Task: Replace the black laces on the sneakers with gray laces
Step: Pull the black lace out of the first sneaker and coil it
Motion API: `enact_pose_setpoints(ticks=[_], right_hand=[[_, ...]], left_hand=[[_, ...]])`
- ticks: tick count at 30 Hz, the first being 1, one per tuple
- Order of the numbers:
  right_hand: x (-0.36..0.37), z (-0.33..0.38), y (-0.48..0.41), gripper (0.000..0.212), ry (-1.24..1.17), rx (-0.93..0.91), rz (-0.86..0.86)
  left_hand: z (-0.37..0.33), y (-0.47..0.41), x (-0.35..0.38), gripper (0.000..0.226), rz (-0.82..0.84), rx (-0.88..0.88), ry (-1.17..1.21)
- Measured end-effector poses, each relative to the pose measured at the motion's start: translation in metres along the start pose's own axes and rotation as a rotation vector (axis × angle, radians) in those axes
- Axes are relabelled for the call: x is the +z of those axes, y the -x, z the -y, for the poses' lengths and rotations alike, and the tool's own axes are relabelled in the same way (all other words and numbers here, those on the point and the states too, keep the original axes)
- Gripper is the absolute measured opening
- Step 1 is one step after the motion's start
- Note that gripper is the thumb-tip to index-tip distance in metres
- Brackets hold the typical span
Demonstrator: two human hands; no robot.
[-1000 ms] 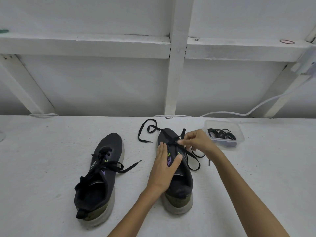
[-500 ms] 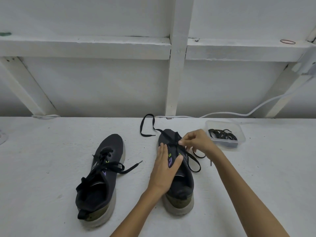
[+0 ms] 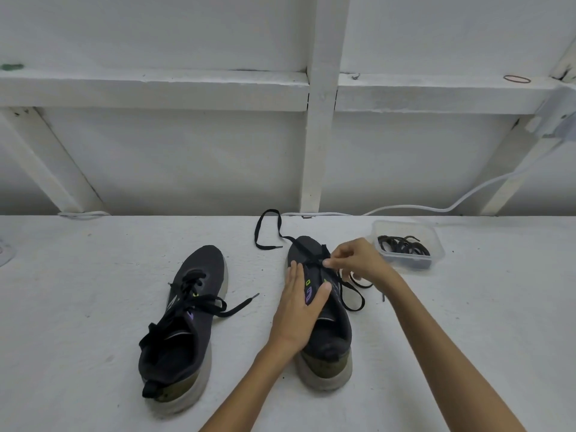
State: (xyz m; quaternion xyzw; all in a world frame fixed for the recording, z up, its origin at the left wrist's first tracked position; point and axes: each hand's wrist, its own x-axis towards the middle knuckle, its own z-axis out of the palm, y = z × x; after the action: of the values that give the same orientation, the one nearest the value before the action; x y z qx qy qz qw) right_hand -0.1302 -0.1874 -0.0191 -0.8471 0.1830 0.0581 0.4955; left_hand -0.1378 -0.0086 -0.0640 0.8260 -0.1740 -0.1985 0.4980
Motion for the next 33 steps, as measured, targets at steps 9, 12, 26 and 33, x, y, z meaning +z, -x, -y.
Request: enact_pose_setpoints(ticks=[9,12,26,33], right_hand=[[-0.021,0.008,-0.013,0.019,-0.363,-0.107,-0.441],[-0.015,0.004,-0.005,0.029,-0.220,0.005,-0.192],[-0.033,0.013,-0.011,0.016,-0.520,-0.046,-0.466],[0.004,-0.006,0.001,0.035,-0.129,0.102,-0.018]], left_hand=[[0.001,-0.001,0.000,0.081,0.017,0.007,-0.029],[0.001,-0.001,0.001,0.082,0.011,0.008,-0.034],[0.001,0.000,-0.001,0.081,0.030,0.001,-0.054],[-0.001,0.000,-0.001,0.081,0.016,0.004,-0.065]])
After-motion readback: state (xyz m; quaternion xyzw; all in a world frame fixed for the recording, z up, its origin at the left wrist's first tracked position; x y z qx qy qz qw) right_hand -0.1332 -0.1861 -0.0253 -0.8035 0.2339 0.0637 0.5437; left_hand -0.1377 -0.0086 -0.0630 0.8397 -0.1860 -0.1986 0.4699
